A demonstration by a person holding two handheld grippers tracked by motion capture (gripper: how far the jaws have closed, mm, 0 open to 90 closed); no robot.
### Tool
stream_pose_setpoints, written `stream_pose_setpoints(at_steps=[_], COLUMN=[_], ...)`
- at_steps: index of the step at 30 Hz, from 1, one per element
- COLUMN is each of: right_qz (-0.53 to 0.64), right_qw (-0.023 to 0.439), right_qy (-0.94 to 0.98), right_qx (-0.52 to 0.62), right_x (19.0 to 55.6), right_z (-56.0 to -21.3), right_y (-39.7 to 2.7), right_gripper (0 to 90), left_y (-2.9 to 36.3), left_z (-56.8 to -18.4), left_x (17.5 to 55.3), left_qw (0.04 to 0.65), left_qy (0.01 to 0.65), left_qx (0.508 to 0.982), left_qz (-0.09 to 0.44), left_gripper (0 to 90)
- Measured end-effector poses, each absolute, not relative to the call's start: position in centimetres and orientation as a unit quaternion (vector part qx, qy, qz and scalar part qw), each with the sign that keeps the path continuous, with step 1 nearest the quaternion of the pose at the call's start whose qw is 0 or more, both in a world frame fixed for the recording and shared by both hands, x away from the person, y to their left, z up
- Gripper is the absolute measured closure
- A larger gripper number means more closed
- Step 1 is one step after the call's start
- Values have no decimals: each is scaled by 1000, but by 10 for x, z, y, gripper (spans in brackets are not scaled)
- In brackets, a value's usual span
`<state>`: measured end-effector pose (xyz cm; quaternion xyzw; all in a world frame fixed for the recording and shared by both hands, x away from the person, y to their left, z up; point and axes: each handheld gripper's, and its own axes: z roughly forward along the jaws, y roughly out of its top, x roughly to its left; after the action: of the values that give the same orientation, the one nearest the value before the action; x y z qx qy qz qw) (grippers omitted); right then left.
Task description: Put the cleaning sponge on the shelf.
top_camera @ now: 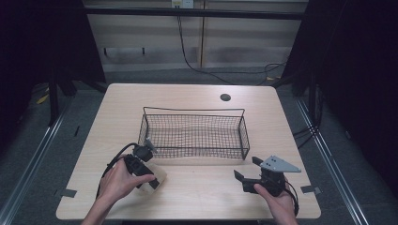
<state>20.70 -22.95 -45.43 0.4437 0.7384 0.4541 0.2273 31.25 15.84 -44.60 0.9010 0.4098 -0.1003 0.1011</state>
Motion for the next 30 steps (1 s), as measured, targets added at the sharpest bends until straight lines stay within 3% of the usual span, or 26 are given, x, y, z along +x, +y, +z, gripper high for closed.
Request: stream_pose_setpoints(at_steps=[30], right_qz=[456], right_qw=[228], right_qy=[737], right_qx=[443], right_x=[206], right_z=[-453], right_y=[-230], right_gripper=[156], left_y=[166], left_z=[-436], left_x=[310], left_qw=[114], left_qy=[391], left_qx=[906], left_qz=[-116], left_gripper=[281])
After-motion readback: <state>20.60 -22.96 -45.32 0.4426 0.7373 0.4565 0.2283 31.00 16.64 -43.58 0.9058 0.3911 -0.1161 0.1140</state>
